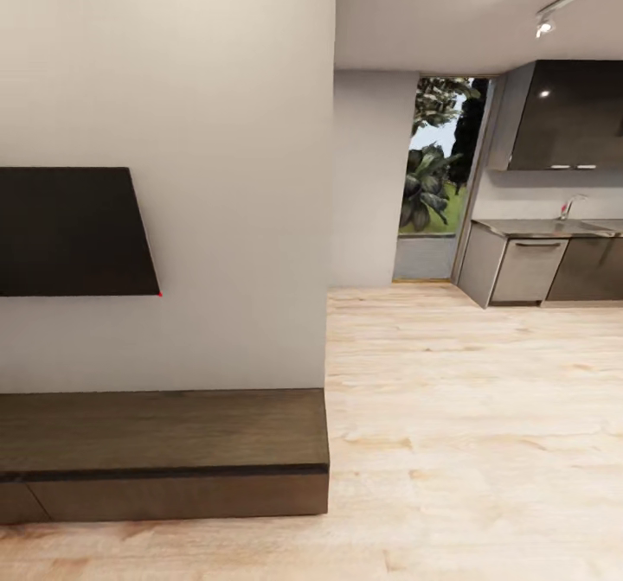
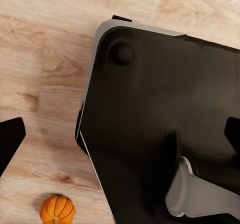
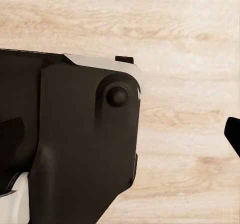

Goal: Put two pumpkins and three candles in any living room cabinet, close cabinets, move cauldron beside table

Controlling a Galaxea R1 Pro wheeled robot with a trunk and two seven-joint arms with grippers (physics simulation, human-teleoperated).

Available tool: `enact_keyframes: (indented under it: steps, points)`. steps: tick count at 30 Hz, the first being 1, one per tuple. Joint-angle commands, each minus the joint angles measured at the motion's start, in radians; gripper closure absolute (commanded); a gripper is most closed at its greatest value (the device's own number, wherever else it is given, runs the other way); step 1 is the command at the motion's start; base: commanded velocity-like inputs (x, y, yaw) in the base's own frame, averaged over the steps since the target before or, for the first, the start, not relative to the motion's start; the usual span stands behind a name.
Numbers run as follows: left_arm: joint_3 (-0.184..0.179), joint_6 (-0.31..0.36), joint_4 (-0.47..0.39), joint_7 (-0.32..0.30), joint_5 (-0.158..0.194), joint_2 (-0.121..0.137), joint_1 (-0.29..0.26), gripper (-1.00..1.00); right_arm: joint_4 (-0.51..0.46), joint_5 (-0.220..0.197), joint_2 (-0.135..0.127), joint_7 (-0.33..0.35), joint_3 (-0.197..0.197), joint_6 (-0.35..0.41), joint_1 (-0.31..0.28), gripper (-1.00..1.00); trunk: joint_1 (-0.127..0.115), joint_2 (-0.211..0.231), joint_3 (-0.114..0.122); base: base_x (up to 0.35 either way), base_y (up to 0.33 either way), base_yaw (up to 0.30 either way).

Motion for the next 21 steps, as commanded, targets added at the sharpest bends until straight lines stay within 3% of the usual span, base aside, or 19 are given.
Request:
enact_keyframes:
  steps: [1,21]
  points:
    - [0.001,-0.003,0.001,0.001,0.003,0.000,0.000,-1.00,-0.001,0.009,0.000,-0.001,0.000,0.002,0.000,-1.00,0.000,-0.001,-0.001,0.000,0.041,0.001]
    - [0.001,-0.003,0.000,0.001,0.003,0.000,0.000,-1.00,-0.001,0.008,-0.001,0.000,-0.001,0.000,0.000,-1.00,0.000,-0.001,-0.001,0.000,0.005,0.000]
